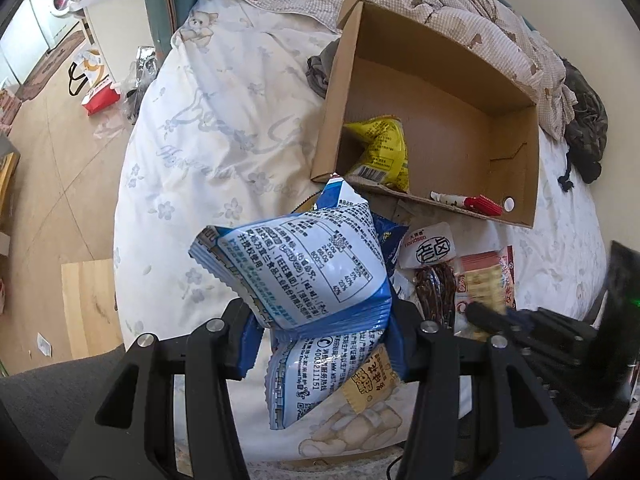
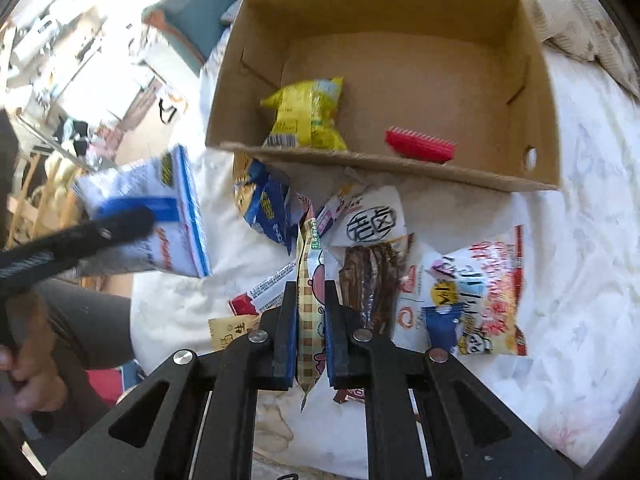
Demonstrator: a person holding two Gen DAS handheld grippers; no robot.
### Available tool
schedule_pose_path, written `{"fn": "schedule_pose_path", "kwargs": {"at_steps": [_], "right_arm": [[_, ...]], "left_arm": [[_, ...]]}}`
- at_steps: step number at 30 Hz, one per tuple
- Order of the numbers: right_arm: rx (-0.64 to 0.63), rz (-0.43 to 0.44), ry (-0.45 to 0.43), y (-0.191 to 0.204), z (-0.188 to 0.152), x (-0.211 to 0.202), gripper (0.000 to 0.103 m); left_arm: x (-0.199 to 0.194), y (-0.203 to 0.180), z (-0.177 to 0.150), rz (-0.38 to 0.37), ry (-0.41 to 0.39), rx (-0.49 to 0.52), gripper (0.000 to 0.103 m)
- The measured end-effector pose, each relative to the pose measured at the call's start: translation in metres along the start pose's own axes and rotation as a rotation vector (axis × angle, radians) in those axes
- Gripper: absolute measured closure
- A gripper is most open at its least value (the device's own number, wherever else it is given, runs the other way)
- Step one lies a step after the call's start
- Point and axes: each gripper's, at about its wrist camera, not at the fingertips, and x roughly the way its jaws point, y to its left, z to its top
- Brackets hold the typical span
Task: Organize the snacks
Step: 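Grasp the checkered wafer packet with the right tool while the left tool holds the blue bag, then drop the blue bag into the box with the left tool while the right tool lowers the wafer packet in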
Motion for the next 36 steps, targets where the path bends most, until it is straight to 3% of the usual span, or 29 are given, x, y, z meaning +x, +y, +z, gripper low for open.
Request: {"fn": "schedule_pose_path", "kwargs": {"at_steps": [13,24,31,36], "right_arm": [[0.054,0.053,-0.149,-0.008,0.016,-0.036,0.091],[0.046,0.095,-0.220,-0.007,0.022,-0.045,0.091],[0.078,0.149,-0.369,-0.019,0.028,-0.067,0.091],[0.117,0.151,-0.407,-0.031,0.040,-0.071,0.091]], "left_arm": [[0.004,-0.003,-0.006,0.065,-0.025,0.039,0.056],[-0.013,-0.022,-0.011,0.129,-0.162,0.141,0.056],[-0.025,-0.022,-0.007,0.099,-0.225,0.129,0.056],[-0.039,-0.030,0.011,0.078,-0.266,0.145,0.056]]}}
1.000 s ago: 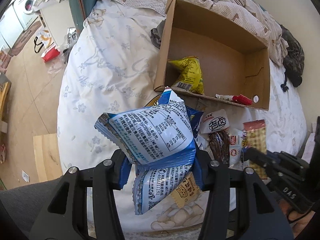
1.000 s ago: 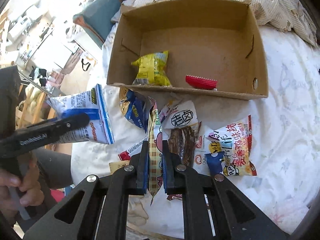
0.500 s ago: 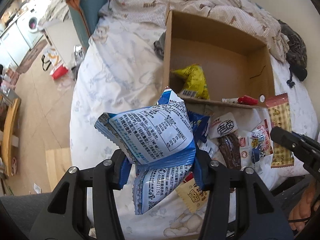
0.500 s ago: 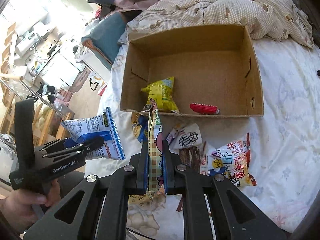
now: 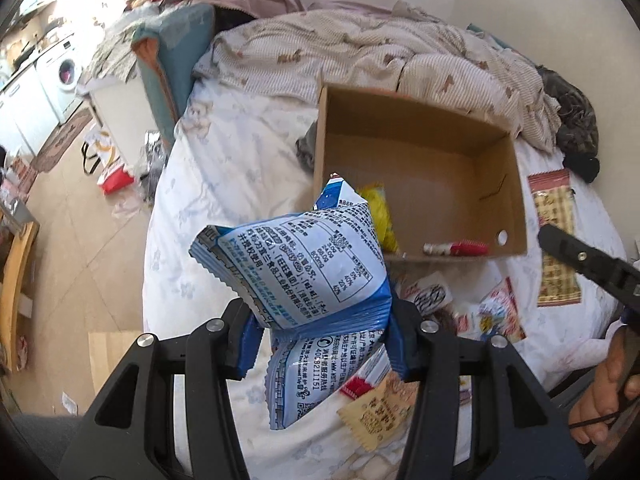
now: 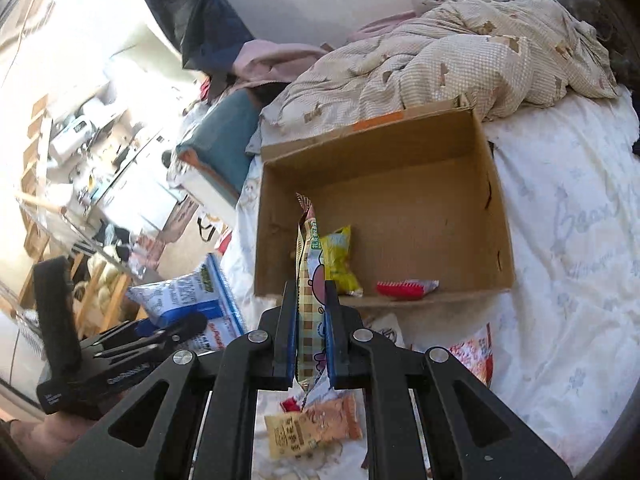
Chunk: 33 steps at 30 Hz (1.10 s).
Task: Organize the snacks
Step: 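Drop the blue bag into the box with the left tool while the right tool lowers the wafer packet in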
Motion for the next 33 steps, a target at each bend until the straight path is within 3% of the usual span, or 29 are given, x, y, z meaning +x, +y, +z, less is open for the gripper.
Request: {"fn": "schedule_pose_path", "kwargs": {"at_steps": [9,19,29,33], "right_arm": [[0.024,-0.040,-0.016,-0.015,0.022,0.015,0.091],[0.031,-0.074,-0.015,-0.027,0.045,0.038,0.091],[0.099,-0.139,0.023,-0.059,0.064,0.067,0.091],[0.130,-0.170,0.069,-0.071,0.062,0.080,0.091]], "left_arm": [[0.013,-0.016,0.046,-0.002,-0.032,0.049,0.056],[0.050,-0.033,0.087,-0.019,-0.013,0.054,0.056],[0.090,-0.042,0.087,-0.010,-0.033,0.114,0.056],[0.097,-0.039,0.090,-0.045,-0.016,0.106,0.055]]}}
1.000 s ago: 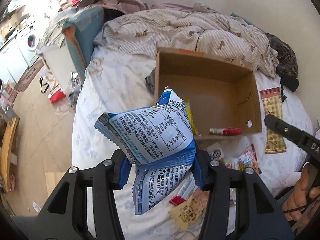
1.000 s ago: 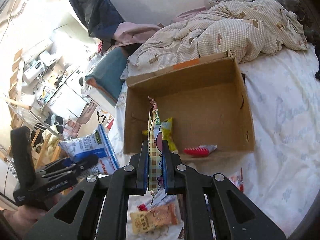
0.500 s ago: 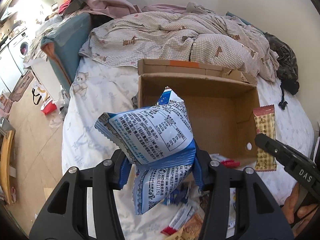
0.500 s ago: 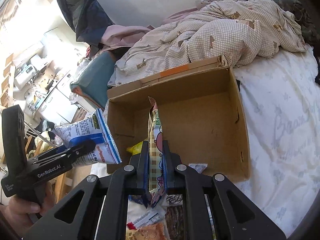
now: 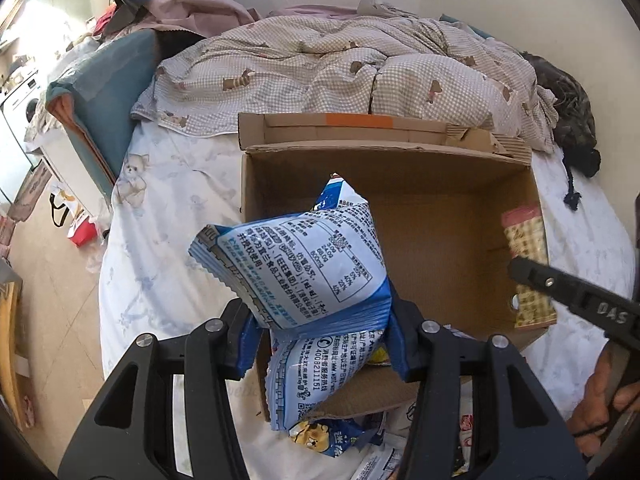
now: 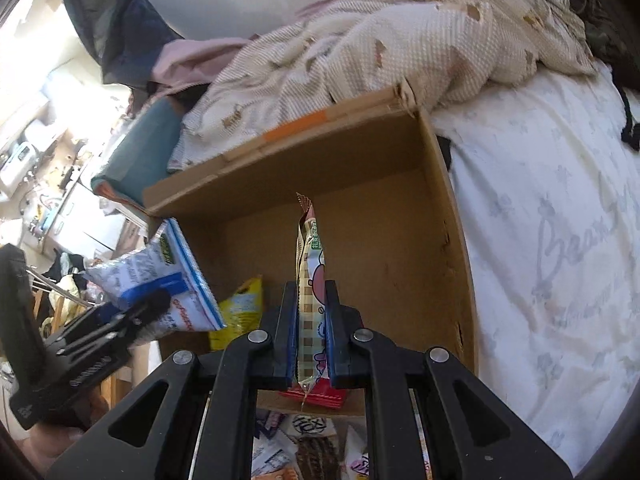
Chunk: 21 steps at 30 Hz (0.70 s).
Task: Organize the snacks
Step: 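Drop the blue bag into the box with the left tool while the right tool lowers the wafer packet in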
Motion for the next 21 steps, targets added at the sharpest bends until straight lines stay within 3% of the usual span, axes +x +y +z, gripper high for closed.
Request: {"fn": "schedule_pose_path", "kwargs": {"at_steps": [6,16,18,20,21], "right_arm": [[0.052,-0.019,0.064,-0.013,-0.004,0.015,0.091],[0.078,0.008,0.084,-0.014,-0.003,0.022,0.088],[0.081,0.007,0.068,-0.013,-0.003,0.020,0.087],[0.089,-0.009,0.066,-0.014,-0.003,0.019,0.085],[0.094,-0.017,0.071,-0.015,-0.003,0.019,0.083]], "left_arm": [[0.009,0.001,0.000,-0.015,0.031,-0.022,0.054],[0.009,-0.001,-0.003,-0.036,0.047,-0.017,0.052],[0.010,-0.003,-0.003,-0.044,0.062,-0.013,0.047],[0.011,-0.006,-0.004,-0.044,0.078,0.000,0.025],[0.010,-0.007,-0.005,-0.039,0.076,0.007,0.020]]}}
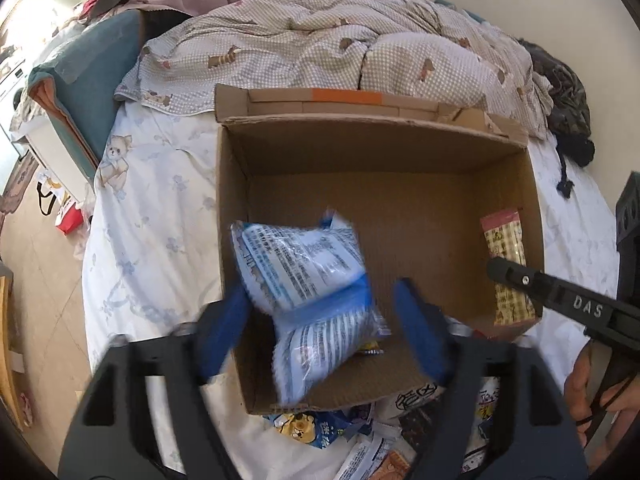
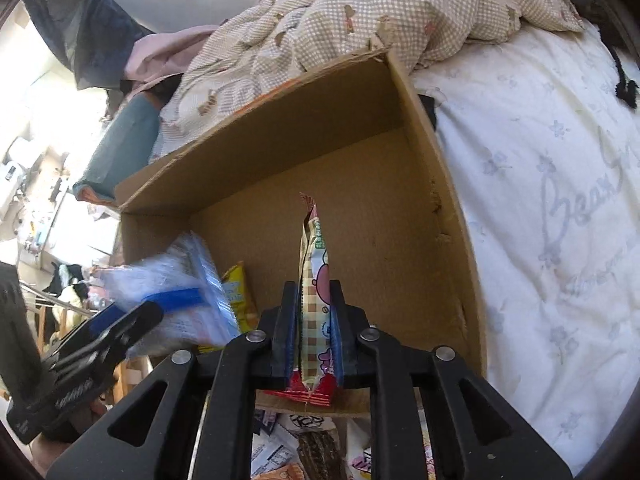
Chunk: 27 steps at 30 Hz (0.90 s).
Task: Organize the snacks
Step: 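Drop the blue bag into the box with the left tool while the right tool lowers the wafer packet in, then withdraw both tools from the box and move back over the pile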
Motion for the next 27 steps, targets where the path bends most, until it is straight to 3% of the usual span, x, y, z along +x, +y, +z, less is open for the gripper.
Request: {"fn": "schedule_pose_path", "kwargs": {"at_steps": [2,4,6,27], "right_arm": [[0.025,0.005,0.021,-0.004,-0.001,0.002,0.074],[0.046,0.015,0.033,-0.007,-0.001,0.003,0.047],[0.046,0.014,0.003,-0.007,-0.001,-0.003,0.031],[-0.010,-0.015,-0.047,0.011,-0.003,-0.040,0.030]], "left_arm": [[-0.002,-0.003,-0.002,0.025,-0.016,0.014,0.013],[-0.003,-0.005,-0.002,0.030,-0.018,0.024,0.012],[-0.004,-0.005,-0.002,0.024,-0.020,0.021,0.012],[-0.025,-0.006,-0.004,-0.001,-0.068,0.006,0.013]]}}
